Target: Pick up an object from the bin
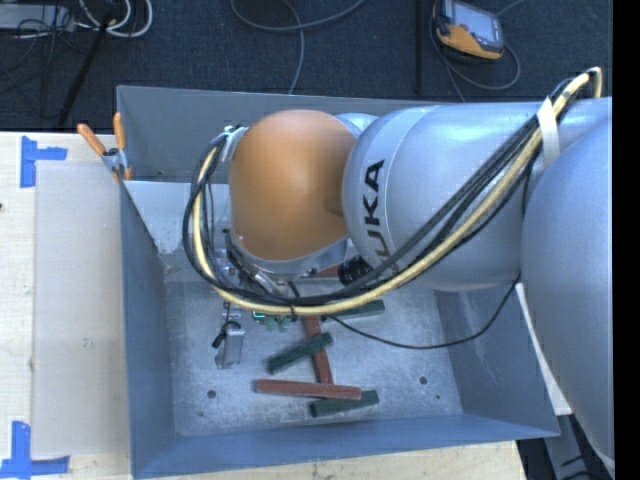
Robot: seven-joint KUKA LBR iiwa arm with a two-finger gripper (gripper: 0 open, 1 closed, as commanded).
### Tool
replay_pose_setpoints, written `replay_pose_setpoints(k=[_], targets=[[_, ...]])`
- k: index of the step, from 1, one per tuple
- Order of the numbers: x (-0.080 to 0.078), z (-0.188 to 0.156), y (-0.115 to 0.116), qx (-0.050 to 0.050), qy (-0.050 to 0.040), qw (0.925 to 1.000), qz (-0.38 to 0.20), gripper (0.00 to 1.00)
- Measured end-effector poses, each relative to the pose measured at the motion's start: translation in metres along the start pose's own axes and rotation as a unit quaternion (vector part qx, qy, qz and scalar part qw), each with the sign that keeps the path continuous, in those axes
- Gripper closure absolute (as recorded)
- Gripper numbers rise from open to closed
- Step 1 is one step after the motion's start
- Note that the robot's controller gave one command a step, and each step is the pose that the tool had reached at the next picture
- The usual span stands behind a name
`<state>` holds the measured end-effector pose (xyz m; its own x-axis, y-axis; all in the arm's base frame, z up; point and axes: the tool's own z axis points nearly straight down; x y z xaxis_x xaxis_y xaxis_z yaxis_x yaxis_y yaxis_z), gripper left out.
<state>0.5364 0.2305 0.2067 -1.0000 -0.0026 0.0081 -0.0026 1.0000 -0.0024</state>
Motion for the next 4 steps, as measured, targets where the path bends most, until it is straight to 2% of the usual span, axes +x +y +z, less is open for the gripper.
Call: replay_pose_setpoints(k=[1, 2, 3, 4], targets=[[0.004, 0.089, -0.066, 0.001, 0.0001, 0.9961, 0.088, 0.00], [0.039, 0.138, -0.152, -0.001, -0.0050, 0.9898, 0.143, 0.00], [0.039, 0.138, -0.149, -0.002, -0.0036, 0.9899, 0.142, 1.00], [0.026, -0.021, -0.146, -0.003, -0.0076, 0.9938, 0.111, 1.00]])
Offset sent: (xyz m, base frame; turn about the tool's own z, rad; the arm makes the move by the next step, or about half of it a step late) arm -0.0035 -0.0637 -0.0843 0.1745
